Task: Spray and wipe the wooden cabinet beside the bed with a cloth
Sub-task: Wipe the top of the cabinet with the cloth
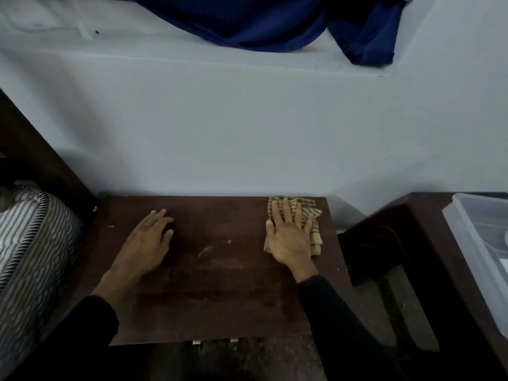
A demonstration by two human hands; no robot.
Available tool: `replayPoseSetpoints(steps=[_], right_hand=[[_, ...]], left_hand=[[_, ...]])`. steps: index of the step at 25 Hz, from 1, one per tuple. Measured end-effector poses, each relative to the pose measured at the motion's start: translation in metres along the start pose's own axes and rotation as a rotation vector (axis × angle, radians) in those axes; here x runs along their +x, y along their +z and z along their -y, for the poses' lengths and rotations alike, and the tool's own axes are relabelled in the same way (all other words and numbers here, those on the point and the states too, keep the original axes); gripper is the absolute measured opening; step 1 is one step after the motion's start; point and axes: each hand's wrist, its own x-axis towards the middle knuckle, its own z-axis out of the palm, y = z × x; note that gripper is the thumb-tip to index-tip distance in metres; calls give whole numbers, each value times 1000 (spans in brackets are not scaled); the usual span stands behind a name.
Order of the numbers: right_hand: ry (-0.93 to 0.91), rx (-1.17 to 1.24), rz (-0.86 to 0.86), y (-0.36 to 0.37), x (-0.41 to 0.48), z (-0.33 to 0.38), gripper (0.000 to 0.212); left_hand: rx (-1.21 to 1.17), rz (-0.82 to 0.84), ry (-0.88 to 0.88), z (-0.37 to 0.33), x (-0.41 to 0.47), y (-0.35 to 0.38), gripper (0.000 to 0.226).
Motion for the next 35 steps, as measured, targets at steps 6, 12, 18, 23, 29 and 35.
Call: replayPoseSetpoints(steps=[6, 12, 18, 23, 29, 35], right_hand=[[256, 23, -74, -23, 0, -47, 60], [-103, -20, -71, 18, -6, 48, 61], [-149, -77, -19, -9, 32, 49, 58], [-388, 6, 41, 27, 4, 124, 57], [-243, 24, 30, 27, 34, 203, 58], [-611, -33, 98, 49, 12, 234, 60]], left_hand=[[-36, 26, 99, -9, 18, -1, 45], [-63, 15, 58, 8, 28, -10, 45], [-43, -15, -8, 45, 4, -25, 47], [17, -26, -44, 62, -1, -36, 43], [-27, -98, -174, 96, -24, -45, 38], [-94, -73, -226, 117, -37, -55, 43]])
